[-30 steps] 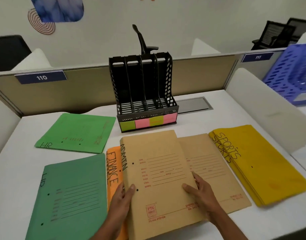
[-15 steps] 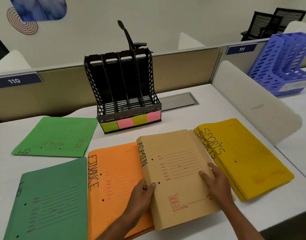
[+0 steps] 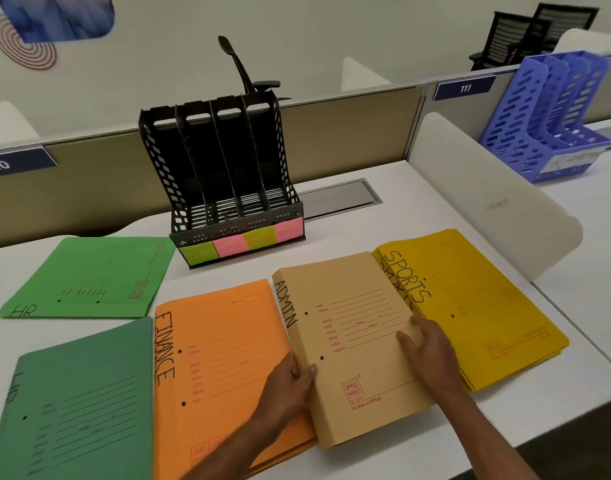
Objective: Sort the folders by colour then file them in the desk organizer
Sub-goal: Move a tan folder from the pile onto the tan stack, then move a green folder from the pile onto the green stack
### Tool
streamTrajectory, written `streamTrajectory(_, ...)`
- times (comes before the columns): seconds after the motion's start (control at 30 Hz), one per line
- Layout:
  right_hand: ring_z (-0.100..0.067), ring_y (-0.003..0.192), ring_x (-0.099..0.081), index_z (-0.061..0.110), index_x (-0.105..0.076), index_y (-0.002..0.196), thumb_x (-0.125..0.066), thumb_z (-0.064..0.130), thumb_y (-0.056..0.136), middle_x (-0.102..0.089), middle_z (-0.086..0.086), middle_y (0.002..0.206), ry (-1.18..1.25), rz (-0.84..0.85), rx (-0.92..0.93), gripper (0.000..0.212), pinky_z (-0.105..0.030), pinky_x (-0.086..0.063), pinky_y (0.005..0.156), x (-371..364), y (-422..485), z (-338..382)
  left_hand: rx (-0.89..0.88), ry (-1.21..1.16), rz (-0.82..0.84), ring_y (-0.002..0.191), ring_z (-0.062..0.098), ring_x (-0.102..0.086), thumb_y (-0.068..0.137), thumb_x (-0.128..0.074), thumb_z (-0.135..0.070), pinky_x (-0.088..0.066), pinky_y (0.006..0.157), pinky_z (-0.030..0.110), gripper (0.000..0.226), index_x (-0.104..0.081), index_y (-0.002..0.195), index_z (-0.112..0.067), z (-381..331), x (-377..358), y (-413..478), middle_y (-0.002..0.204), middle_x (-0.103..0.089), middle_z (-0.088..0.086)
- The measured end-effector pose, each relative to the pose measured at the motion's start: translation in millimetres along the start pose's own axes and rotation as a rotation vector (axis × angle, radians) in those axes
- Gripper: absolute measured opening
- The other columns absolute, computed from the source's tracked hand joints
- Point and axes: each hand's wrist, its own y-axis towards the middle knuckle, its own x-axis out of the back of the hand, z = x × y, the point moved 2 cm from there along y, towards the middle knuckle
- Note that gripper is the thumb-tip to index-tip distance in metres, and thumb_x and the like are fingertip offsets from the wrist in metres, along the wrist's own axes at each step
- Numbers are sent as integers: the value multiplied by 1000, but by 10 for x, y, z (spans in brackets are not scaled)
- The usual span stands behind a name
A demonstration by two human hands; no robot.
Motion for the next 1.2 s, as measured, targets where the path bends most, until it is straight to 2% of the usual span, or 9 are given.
streamTrajectory(0.13, -31, 119, -57, 7, -58, 129, -70, 20, 90, -60, -13, 131, -9, 9, 3, 43, -42, -50, 96, -4, -19, -14, 4, 25, -18, 101, 21, -65, 100, -56, -28, -58, 88, 43, 26, -50, 126, -32, 3, -40, 24, 105, -63, 9)
streamTrajectory(0.27, -31, 120, -56, 6, -58, 129, -69, 18, 91, -61, -13, 131, -17, 24, 5, 42, -42, -50, 97, -16, -24, -11, -8, 31, -38, 100, 22, -64, 100, -57, -26, -59, 85, 38, 29, -50, 127, -31, 21, -52, 31, 103, -61, 9)
streamTrajectory(0.47, -31, 117, -59, 6, -59, 125, -69, 17, 90, -64, -13, 126, -8, 13, 8, 38, -40, -53, 93, -23, -110, 22, 25, 56, -50, 104, 35, -63, 98, -59, -26, -56, 89, 52, 14, -53, 111, -28, 74, -74, 77, 111, -58, 26)
streamTrajectory(0.57, -29, 124, -56, 6, -59, 127, -68, 17, 91, -61, -13, 132, 8, 16, 6, 39, -42, -50, 100, -49, -166, 59, 46, 68, -86, 101, 28, -64, 98, -60, -30, -59, 81, 37, 52, -41, 145, -23, 60, -96, 137, 110, -58, 16)
streamTrajectory(0.63, -28, 131, -51, 7, -59, 129, -66, 18, 93, -57, -12, 138, 22, 89, 127, 38, -42, -45, 107, -351, -297, 531, 33, 47, -212, 101, 21, -63, 97, -59, -34, -56, 81, 34, 63, -32, 153, -21, 184, 362, 38, 116, -58, 4)
streamTrajectory(0.83, -24, 138, -44, 11, -62, 128, -62, 19, 96, -52, -7, 145, 100, 113, 208, 33, -43, -40, 113, -620, -504, 882, -158, 211, -333, 141, 17, -37, 100, -54, -35, -33, 115, 30, 63, -28, 155, -17, 129, 666, -61, 155, -38, 2)
streamTrajectory(0.9, -21, 140, -41, 13, -61, 129, -62, 19, 96, -49, -4, 148, 106, 142, 281, 33, -42, -38, 115, -789, -596, 1136, -201, 234, -389, 146, 15, -30, 101, -53, -35, -27, 119, 29, 63, -27, 155, -16, 159, 913, -101, 159, -32, 0)
streamTrajectory(1.1, -24, 146, -34, 15, -59, 133, -60, 24, 97, -43, -6, 153, 36, 189, 500, 37, -42, -31, 119, -1395, -873, 1873, -259, 286, -570, 152, 21, -19, 101, -53, -31, -26, 122, 47, 64, -25, 156, -14, 292, 1743, -165, 164, -22, 8)
streamTrajectory(1.2, -26, 149, -27, 15, -56, 136, -58, 24, 99, -37, -6, 157, 25, 216, 597, 38, -39, -26, 119, -1686, -998, 2233, -288, 367, -642, 155, 19, -3, 101, -51, -32, -14, 125, 47, 67, -20, 157, -13, 388, 2151, -152, 167, -13, 8)
